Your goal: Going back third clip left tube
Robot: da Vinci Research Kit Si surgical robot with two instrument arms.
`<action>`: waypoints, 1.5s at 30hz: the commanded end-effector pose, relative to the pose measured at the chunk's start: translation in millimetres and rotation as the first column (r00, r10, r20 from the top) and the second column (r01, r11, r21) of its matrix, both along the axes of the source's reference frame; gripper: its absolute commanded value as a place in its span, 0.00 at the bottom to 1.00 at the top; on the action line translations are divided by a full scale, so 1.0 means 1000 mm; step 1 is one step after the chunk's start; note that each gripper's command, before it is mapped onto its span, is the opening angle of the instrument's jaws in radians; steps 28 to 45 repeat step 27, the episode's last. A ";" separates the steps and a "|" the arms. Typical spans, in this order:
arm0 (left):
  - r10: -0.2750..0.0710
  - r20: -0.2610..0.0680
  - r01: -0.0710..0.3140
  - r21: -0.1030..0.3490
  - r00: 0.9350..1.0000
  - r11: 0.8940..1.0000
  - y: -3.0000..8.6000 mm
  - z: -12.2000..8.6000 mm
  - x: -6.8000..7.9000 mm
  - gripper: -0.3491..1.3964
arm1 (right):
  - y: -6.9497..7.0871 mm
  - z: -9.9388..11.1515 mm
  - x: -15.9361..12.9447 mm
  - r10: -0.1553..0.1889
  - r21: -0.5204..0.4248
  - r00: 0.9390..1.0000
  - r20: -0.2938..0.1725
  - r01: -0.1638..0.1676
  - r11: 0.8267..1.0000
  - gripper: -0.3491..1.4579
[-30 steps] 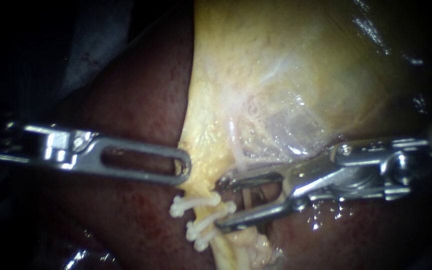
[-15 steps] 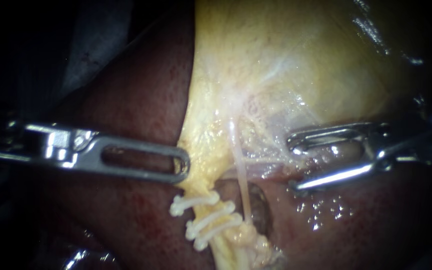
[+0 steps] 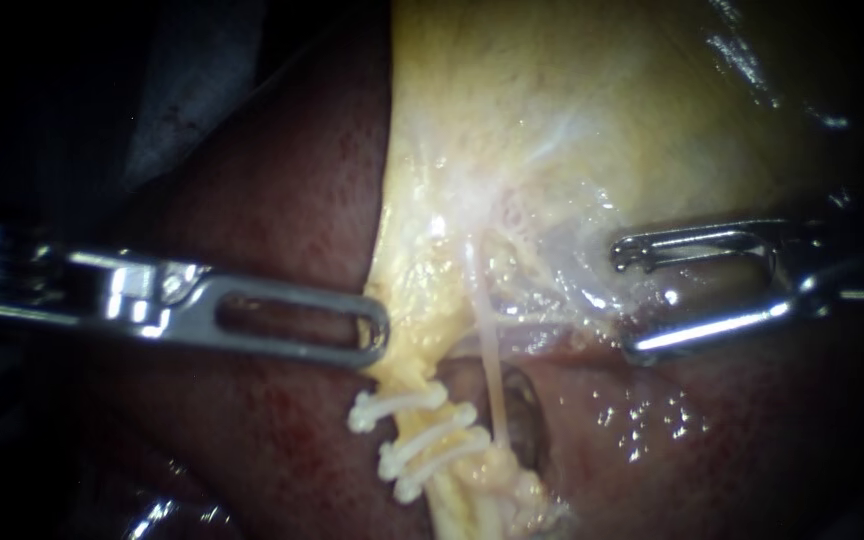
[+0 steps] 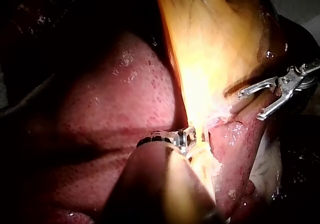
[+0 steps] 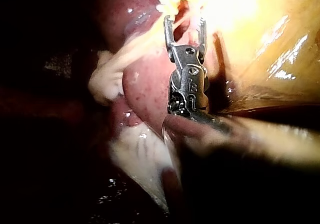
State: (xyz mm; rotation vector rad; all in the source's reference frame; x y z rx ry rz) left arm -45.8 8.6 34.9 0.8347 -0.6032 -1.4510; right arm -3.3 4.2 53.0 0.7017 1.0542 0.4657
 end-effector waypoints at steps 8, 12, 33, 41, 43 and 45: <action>0.016 0.006 -0.016 0.006 1.000 1.000 -0.0007 0.0021 -0.0038 0.00 | -0.0001 0.0000 -0.0001 0.000 0.000 1.000 0.000 0.000 1.000 0.50; 0.016 0.006 -0.016 0.006 1.000 1.000 -0.0008 0.0020 -0.0041 0.00 | -0.0001 0.0000 -0.0001 -0.001 0.000 1.000 0.000 0.001 1.000 0.50; 0.018 0.008 -0.018 0.007 1.000 1.000 -0.0008 0.0021 -0.0041 0.00 | -0.0001 -0.0001 -0.0002 -0.001 0.000 1.000 -0.001 0.001 1.000 0.50; 0.018 0.008 -0.018 0.007 1.000 1.000 -0.0008 0.0021 -0.0041 0.00 | -0.0001 -0.0001 -0.0002 -0.001 0.000 1.000 -0.001 0.001 1.000 0.50; 0.018 0.008 -0.018 0.007 1.000 1.000 -0.0008 0.0021 -0.0041 0.00 | -0.0001 -0.0001 -0.0002 -0.001 0.000 1.000 -0.001 0.001 1.000 0.50; 0.018 0.008 -0.018 0.007 1.000 1.000 -0.0008 0.0021 -0.0041 0.00 | -0.0001 -0.0001 -0.0002 -0.001 0.000 1.000 -0.001 0.001 1.000 0.50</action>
